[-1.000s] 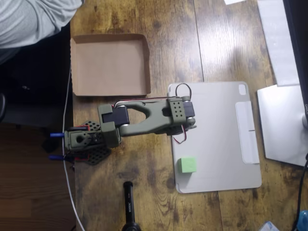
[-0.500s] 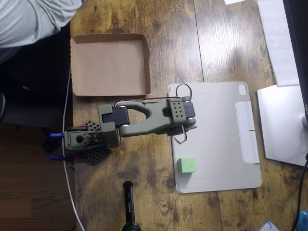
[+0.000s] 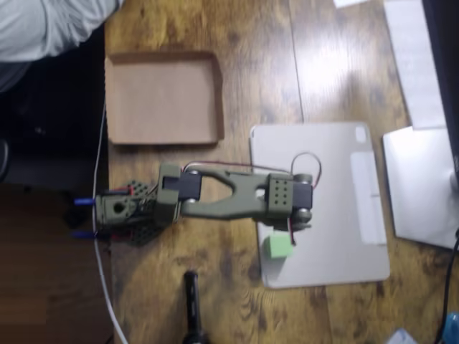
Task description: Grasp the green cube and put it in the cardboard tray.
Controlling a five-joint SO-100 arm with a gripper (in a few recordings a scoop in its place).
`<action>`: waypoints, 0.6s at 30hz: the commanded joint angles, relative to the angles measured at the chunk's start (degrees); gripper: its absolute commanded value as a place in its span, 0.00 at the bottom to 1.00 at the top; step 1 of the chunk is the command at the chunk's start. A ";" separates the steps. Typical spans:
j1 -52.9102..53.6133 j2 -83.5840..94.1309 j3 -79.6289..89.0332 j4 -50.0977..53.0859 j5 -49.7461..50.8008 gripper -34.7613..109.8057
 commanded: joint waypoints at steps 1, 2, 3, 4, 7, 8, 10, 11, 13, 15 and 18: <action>2.46 1.23 -0.88 1.49 -1.76 0.24; 2.72 1.23 -0.09 1.49 -2.46 0.24; 2.90 1.23 0.70 1.49 -3.25 0.24; 3.08 0.97 1.41 1.49 -4.22 0.24; 3.08 -1.49 1.93 1.49 -7.03 0.24; 3.16 -2.55 1.23 1.49 -8.88 0.25; 4.13 -4.48 -1.76 1.49 -11.43 0.26; 4.75 -5.01 -3.69 1.49 -12.04 0.26; 6.06 -5.54 -7.73 1.41 -12.22 0.27; 6.94 -5.62 -11.51 1.41 -12.13 0.27; 7.91 -5.54 -14.94 1.23 -12.13 0.28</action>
